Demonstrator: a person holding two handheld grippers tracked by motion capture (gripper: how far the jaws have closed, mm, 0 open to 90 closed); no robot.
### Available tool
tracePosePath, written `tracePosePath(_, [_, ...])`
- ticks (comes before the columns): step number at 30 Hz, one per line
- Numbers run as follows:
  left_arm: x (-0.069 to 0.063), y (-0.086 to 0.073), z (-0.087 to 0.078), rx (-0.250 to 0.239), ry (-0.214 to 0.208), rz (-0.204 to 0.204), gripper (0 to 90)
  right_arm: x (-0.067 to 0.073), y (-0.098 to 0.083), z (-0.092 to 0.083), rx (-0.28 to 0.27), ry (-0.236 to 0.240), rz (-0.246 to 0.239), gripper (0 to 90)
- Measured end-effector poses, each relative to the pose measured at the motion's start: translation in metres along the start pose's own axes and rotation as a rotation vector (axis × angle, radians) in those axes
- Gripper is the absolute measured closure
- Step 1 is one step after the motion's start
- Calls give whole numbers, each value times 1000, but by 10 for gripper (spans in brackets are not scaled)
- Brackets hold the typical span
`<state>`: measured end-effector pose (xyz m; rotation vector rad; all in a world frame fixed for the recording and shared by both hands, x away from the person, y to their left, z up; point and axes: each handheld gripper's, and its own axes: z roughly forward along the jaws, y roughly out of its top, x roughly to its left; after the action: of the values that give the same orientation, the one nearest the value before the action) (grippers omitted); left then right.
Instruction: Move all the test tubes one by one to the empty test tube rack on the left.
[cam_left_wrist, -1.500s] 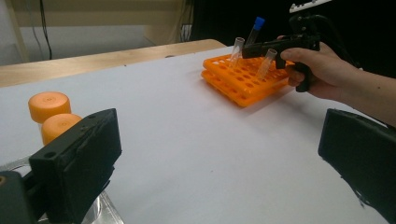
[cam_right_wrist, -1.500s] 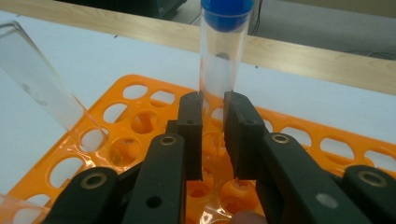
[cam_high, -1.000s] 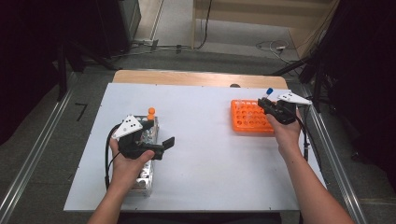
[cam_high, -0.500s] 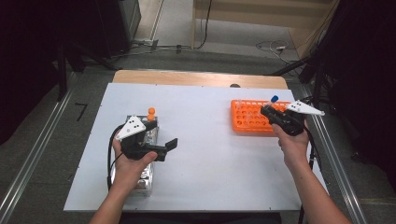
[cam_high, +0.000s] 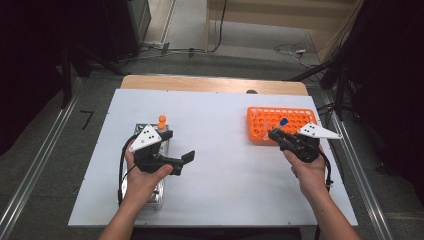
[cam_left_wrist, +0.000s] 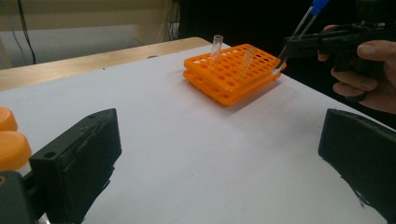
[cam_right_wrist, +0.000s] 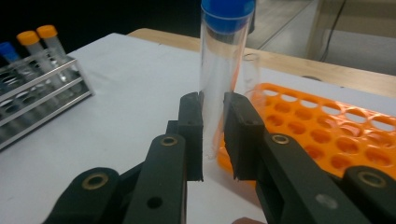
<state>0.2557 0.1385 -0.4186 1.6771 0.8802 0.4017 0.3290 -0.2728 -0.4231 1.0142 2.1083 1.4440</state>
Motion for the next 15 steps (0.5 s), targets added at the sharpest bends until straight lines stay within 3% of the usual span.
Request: tracePosePath(15, [-17,1,10,13,-53,35,0,54,-6,9,33,160,-63,751])
